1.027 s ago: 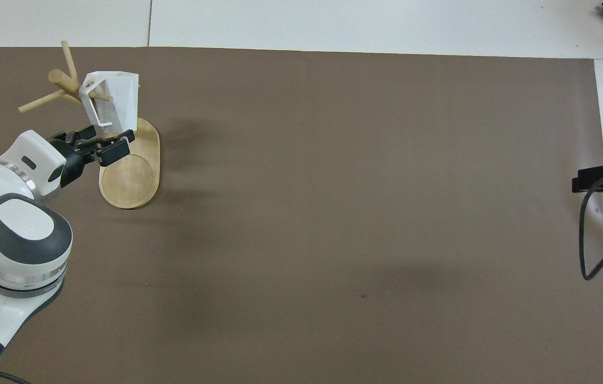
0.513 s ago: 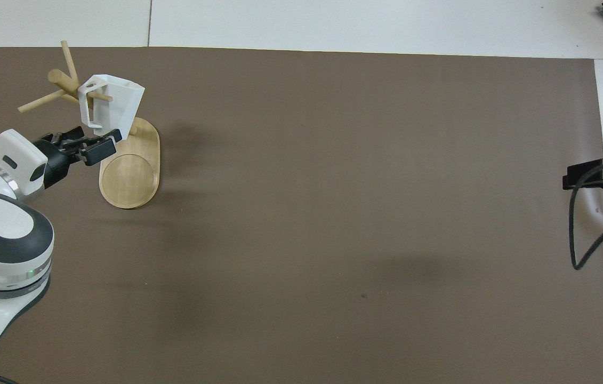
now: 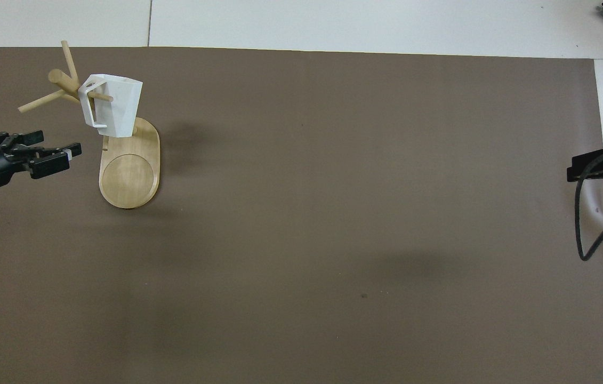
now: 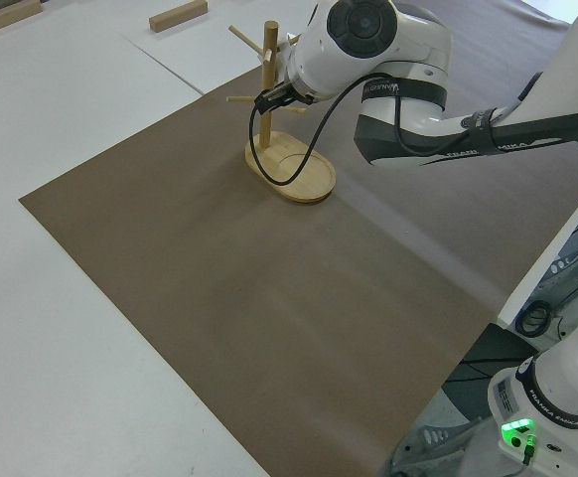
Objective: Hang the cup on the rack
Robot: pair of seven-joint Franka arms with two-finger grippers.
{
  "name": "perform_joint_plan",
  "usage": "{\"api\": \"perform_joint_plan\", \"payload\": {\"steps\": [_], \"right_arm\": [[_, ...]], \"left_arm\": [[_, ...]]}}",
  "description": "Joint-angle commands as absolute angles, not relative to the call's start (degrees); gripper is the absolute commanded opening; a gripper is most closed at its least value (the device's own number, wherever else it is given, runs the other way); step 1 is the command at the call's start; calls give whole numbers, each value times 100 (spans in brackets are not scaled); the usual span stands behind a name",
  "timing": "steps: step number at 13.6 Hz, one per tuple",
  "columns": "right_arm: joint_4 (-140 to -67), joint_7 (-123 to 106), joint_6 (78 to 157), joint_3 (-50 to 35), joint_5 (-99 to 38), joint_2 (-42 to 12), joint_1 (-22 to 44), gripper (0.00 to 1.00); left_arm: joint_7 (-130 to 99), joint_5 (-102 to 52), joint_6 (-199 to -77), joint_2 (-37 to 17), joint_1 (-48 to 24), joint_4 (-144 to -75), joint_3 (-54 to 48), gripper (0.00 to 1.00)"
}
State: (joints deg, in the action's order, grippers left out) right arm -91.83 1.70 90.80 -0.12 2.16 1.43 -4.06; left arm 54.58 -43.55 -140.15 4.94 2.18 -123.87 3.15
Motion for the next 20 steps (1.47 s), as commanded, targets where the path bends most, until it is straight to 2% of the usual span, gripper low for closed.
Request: {"api": "perform_joint_plan", "payload": {"steps": [1,6,9,15,18,20], "right_arm": [[-9018,185,8912,-26,97,61,-475,100],[-9035,176,8974,-26,88,246,-457,100],[-9070,167,8939,-26,88,281,-448,100],[-9097,167,8930,-26,88,290,-448,100],[-9097,167,8930,-26,88,290,-448,100],[-9097,158,8930,-26,88,290,-448,100]], "left_arm": [[4855,-3475,-13256,729,500,-12218,281,100],[2176,-1260,-11648,712,282,-10971,80,100],[1470,-477,-11190,721,-130,-10697,18,100],[949,140,-9793,712,-597,-9906,-87,100],[940,290,-9431,668,-650,-9721,-185,100],[932,308,-9361,677,-1053,-9703,95,100]]}}
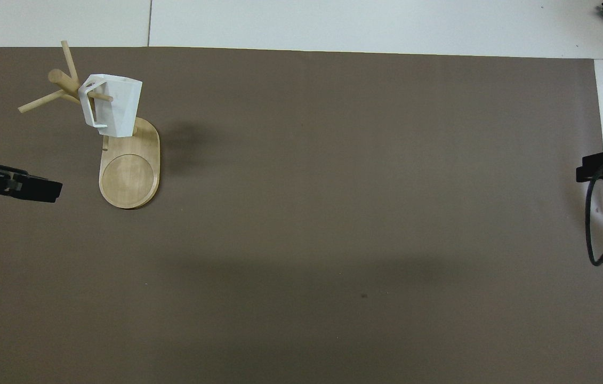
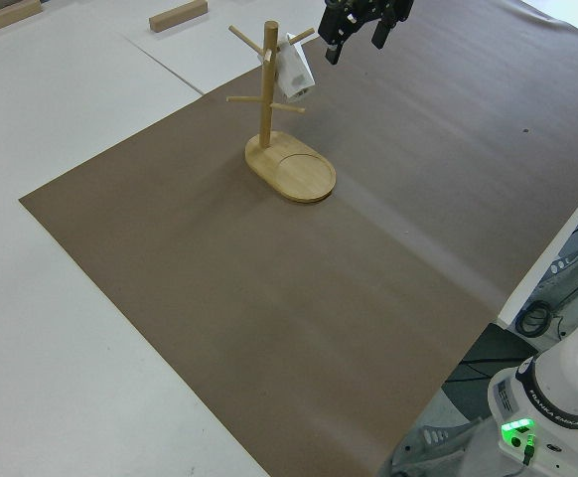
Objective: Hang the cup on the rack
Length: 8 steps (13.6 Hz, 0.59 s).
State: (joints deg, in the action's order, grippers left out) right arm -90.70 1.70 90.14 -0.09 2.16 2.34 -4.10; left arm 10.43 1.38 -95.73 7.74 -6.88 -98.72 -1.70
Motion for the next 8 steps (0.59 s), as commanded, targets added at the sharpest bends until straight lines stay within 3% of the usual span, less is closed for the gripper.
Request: {"api": "perform_joint_plan", "payload": {"steps": [1,8], "right_arm": [[-9097,167,8930,-26,88,290,-448,100],[-9097,158,8930,-26,88,290,-448,100]], "left_arm": [[932,308,-9369,677,-1072,-9677,158,100],[940,79,-9387,352,-923,-9309,396,100]]}}
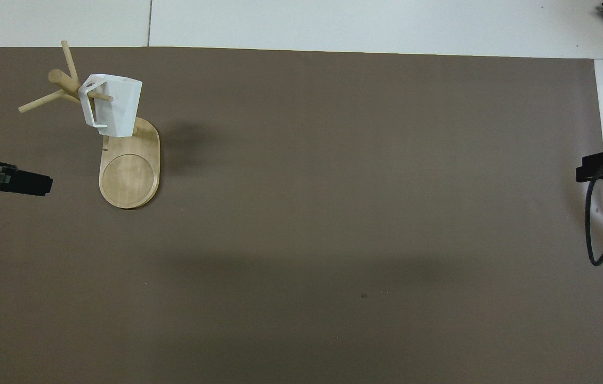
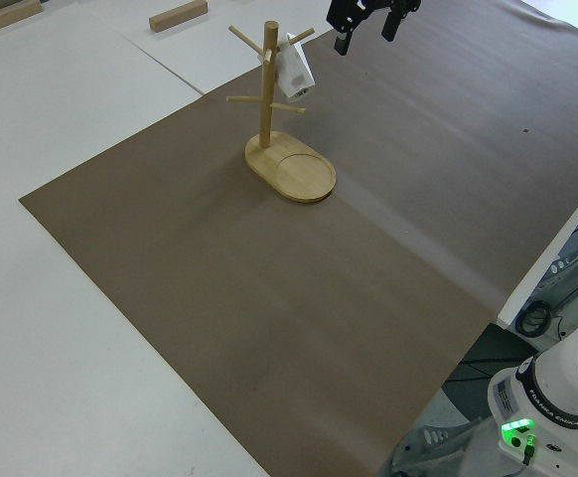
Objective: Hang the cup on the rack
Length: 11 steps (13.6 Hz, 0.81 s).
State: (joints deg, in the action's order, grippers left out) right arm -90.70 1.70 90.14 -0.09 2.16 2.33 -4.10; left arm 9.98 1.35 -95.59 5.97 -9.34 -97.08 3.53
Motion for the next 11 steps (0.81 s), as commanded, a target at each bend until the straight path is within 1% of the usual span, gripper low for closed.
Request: {"api": "perform_joint_plan", "payload": {"steps": [1,3,4,5,6,9,11], "right_arm": [[-9097,158,8930,-26,88,290,-448,100],[-9097,158,8930,-26,88,290,-448,100],[-9097,158,8930,-26,88,290,-448,100],[-9097,158,8930,-26,88,290,-448,100],[-9097,167,8930,-26,88,290,-448,100],[-9097,167,8930,-26,88,290,-448,100],[-9097,158,8930,-26,88,290,-448,100]], "left_arm": [[940,88,-9369,325,-818,-9160,326,100],[940,97,-9151,133,-643,-8975,142,100],[940,88,-9019,-25,-407,-8791,-86,100],[940,114,-8948,-148,-256,-8563,-262,100],[940,140,-8930,-219,-185,-8474,-333,100],[932,202,-8825,-176,-237,-8472,-351,100],[932,185,-8763,-45,-246,-8647,-387,100]]}}
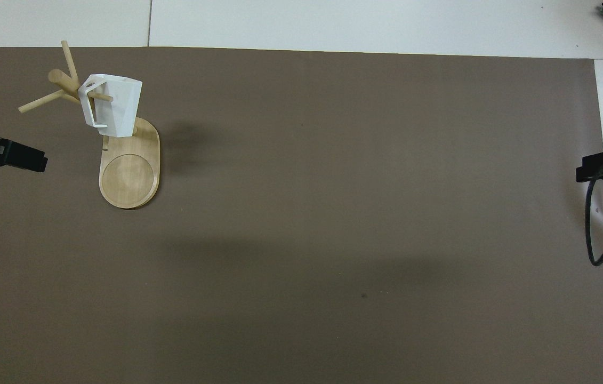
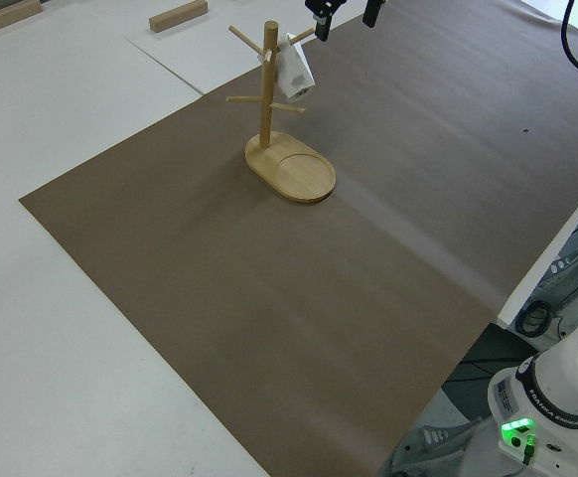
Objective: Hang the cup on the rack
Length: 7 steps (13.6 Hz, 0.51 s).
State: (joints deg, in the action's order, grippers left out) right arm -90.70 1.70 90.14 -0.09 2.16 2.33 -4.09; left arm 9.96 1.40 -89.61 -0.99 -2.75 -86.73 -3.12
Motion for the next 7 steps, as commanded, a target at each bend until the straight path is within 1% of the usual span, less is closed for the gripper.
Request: {"api": "perform_joint_plan", "payload": {"steps": [1,4,7], "right_arm": [[-9097,158,8930,-26,88,290,-448,100],[-9097,158,8930,-26,79,290,-448,100],[-9097,167,8930,-26,88,290,-448,100]], "left_arm": [[932,185,-8745,34,-290,-8735,-387,100],[932,185,-8815,167,-290,-8964,-404,100],[940,185,-8824,167,-290,-8939,-396,100]]}}
